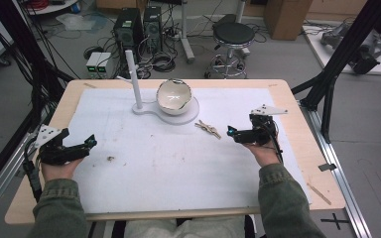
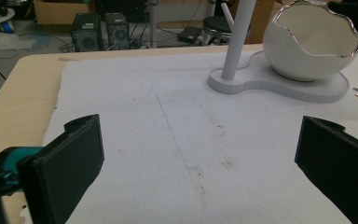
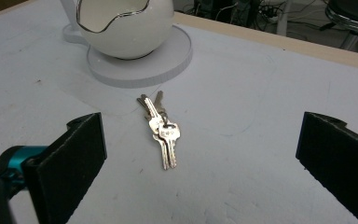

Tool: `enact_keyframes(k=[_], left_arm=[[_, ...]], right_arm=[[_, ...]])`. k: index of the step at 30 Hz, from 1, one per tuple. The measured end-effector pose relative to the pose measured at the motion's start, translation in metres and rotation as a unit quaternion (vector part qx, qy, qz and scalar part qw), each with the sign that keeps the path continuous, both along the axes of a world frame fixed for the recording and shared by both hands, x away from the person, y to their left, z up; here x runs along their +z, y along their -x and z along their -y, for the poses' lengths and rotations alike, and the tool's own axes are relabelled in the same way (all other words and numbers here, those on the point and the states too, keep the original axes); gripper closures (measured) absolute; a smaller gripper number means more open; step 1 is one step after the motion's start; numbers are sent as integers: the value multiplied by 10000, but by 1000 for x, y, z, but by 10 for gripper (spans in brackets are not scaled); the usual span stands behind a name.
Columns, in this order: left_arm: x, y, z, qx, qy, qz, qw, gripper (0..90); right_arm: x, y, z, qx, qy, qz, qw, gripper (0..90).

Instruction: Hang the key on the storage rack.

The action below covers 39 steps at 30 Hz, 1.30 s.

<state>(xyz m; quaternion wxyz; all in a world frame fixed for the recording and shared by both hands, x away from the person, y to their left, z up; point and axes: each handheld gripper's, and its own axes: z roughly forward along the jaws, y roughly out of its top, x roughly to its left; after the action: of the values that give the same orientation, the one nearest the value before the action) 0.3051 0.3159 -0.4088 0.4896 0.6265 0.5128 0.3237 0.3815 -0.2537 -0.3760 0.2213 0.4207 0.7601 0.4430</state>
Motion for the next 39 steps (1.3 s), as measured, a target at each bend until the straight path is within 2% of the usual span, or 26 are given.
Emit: enact_keyframes(k=[5,8,14,25,28,32,39], left_arm=[[0,0,-1,18,6,4,10000,17],[0,0,-1,10,16,4,10000,17],[0,0,-1,11,16,-4,10000,17],[-1,0,-2,18,-12,-19,10000,17],[-1,0,-3,31,7,-10,10000,17],[-1,0,-4,49,11,-15,10000,17],[-1,0,-4,64,15,-17,10000,17]], right_arm=[[0,-7,-3,42,89,-87,9999,6],[0,-11,-4,67,31,-201,9998,6],[3,-17,-9,79,87,-254,9996,6],[10,-28,-22,302,302,-322,9986,6],[11,-33,-25,349,429,-415,9976,6],[12,-40,-27,378,370,-531,9972,6],[10,-50,-33,425,510,-719,9952,6]])
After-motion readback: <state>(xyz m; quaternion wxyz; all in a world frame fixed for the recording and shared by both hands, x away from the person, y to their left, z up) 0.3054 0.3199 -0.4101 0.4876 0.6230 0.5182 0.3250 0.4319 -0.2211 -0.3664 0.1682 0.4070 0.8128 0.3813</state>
